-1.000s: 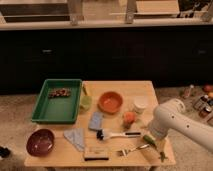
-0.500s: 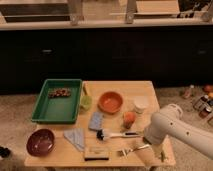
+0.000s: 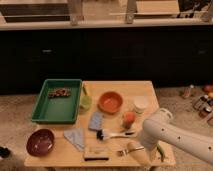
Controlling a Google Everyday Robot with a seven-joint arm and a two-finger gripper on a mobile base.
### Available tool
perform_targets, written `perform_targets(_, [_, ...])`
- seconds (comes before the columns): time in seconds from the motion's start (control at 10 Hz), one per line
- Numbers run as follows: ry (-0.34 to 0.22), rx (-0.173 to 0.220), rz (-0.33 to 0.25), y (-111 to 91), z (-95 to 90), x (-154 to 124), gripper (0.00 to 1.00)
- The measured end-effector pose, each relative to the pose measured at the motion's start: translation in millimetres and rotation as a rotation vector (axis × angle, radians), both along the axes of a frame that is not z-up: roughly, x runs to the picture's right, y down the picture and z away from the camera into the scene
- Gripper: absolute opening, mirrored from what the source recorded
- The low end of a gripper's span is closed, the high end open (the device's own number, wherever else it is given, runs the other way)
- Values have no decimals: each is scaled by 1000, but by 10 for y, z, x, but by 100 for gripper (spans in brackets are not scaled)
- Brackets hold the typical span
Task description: Place fork in red bowl
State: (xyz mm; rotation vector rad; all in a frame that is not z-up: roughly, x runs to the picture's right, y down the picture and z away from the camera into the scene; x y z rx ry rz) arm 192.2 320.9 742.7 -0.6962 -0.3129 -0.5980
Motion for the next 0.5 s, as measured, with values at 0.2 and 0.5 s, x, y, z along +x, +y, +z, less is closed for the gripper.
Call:
perform_targets(0.2, [14,-6,-12,70,70,-75,80])
perform_targets(0.5, [41,-11,-18,185,174,-111,80])
